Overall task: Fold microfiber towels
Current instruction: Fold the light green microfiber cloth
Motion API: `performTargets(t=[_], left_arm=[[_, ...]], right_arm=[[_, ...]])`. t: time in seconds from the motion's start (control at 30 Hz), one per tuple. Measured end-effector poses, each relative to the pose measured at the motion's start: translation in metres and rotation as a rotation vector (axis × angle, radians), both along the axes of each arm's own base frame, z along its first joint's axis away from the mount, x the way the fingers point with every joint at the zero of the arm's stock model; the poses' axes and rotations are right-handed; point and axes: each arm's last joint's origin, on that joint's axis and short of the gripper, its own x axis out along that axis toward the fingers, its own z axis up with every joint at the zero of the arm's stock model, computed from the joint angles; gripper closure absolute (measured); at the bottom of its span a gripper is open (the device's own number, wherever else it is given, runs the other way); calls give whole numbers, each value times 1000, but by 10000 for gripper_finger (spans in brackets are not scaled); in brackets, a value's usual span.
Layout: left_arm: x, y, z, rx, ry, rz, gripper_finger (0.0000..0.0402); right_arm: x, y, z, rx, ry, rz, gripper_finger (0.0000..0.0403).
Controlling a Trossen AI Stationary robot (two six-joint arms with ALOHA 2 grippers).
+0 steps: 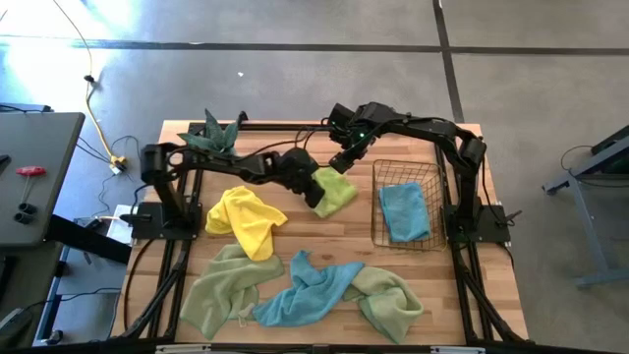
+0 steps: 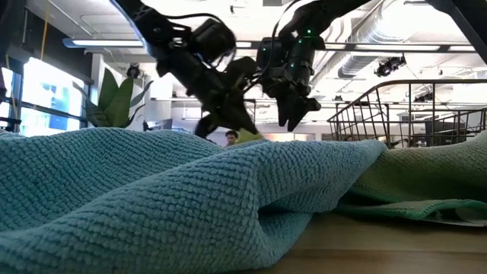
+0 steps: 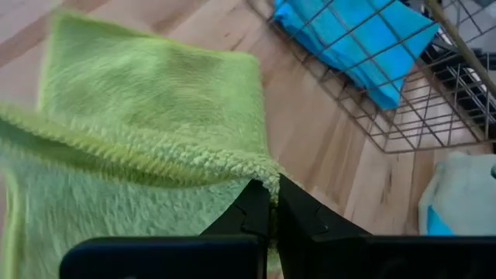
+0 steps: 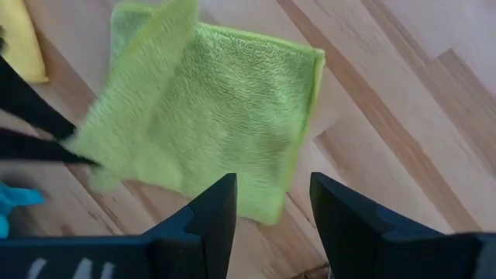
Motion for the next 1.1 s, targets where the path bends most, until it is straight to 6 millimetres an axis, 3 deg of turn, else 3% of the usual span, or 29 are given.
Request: performTargets(t=[0.17, 0.33, 0.6, 0.8, 1.1], left_arm=[[17, 5, -10, 35, 20, -28, 401], [21, 8, -17, 64, 45, 2, 401], [30, 13, -5, 170, -97, -7, 401], [35, 17, -8, 315, -108, -43, 401], [35, 30, -34, 304, -66, 24, 401]], right_arm=[[-1, 1, 0, 4, 14, -2, 245], [-3, 1, -1, 13, 28, -5, 245], [-6, 0, -1, -53, 92, -30, 245], [-10, 0, -1, -68, 137, -37, 245], [-12, 1, 1, -66, 142, -36, 245]])
